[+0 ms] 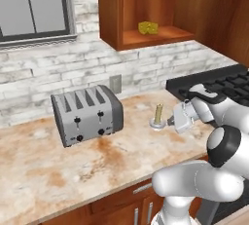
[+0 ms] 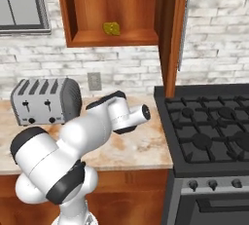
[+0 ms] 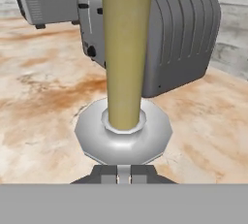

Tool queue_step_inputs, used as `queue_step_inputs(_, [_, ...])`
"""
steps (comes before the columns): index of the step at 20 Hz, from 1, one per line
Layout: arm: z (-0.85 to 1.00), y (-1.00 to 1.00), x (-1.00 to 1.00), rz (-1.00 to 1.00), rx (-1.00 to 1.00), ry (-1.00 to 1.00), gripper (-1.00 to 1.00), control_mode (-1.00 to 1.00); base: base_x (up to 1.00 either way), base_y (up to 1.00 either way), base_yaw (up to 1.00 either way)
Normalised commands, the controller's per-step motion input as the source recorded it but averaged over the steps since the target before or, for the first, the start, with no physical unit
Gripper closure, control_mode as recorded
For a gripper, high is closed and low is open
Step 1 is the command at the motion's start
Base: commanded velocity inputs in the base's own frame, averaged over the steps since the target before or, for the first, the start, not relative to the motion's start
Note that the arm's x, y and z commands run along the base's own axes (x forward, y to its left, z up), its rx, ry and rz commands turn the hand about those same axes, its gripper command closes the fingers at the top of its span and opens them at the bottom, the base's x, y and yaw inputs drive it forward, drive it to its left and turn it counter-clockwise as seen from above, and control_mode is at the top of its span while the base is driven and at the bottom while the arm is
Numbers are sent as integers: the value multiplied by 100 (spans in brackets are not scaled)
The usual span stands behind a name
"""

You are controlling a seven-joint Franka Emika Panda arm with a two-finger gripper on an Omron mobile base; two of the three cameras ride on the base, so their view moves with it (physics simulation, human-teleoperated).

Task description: Pick the candle and candle from the dining table and place them in the open cabinet. Close the cabinet after placing the objects.

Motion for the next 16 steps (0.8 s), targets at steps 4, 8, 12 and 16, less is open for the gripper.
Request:
queue_step_inputs(4, [0,0,0,0,0,0,100,100,18,0,10])
queue_step_inputs(8, [1,0,0,-1,0,0,100,-100,0,0,0])
queue_step_inputs(12, [24,1,0,-7,-2,0,100,-100,0,0,0])
queue_step_inputs(16, [34,2,0,-12,-4,0,100,-100,0,0,0])
